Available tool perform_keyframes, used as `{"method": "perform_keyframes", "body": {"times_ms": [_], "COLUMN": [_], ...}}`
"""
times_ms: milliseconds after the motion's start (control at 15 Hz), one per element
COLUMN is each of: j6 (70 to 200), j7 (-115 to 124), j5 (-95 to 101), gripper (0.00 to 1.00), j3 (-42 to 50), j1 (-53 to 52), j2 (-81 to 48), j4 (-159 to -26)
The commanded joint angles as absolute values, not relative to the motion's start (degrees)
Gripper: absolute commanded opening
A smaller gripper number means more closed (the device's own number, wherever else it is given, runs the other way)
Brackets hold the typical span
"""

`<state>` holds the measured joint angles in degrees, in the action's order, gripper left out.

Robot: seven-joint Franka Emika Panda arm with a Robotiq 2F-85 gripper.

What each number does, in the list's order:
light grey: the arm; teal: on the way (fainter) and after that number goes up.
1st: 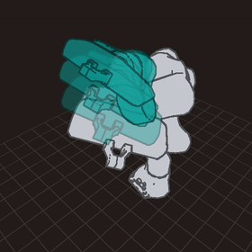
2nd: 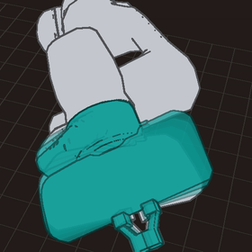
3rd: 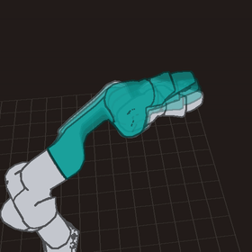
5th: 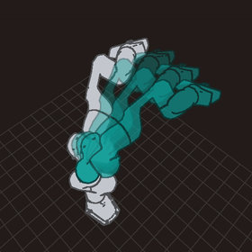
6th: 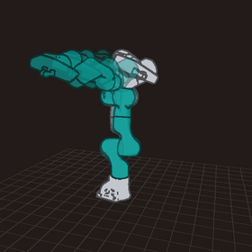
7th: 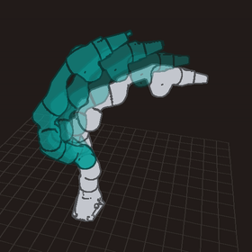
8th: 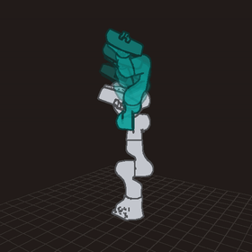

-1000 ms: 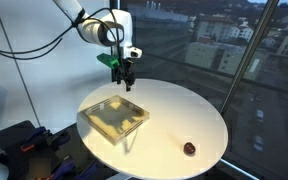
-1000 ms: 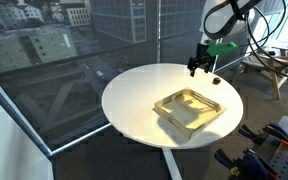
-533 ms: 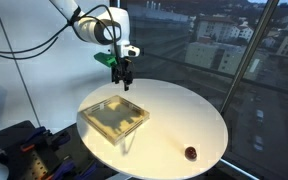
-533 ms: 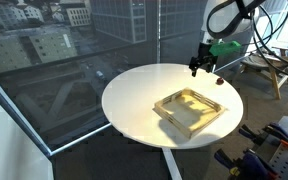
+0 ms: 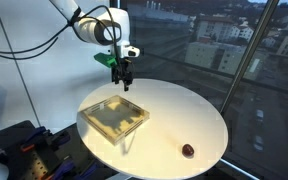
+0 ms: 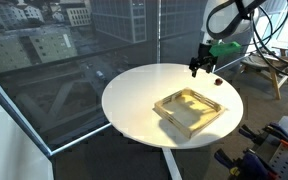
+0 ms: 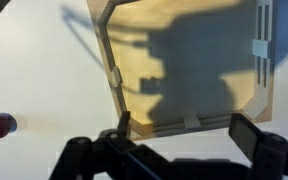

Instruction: Remove the plum from the wooden tray and place it on the table

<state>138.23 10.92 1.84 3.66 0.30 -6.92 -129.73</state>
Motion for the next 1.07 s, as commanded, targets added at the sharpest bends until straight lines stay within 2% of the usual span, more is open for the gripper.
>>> {"method": "perform_keyframes", "body": {"times_ms": [0,1000], "j6": [138.06,136.35], "j7": [10.92,11.35], "j5": [1.89,1.86], "gripper": [1.0,1.0], "j3": [3.33,1.87], "j1": [0.65,-0.13], "j2": [-6.9,-3.23], "j4": [-129.64,-130.45]}}
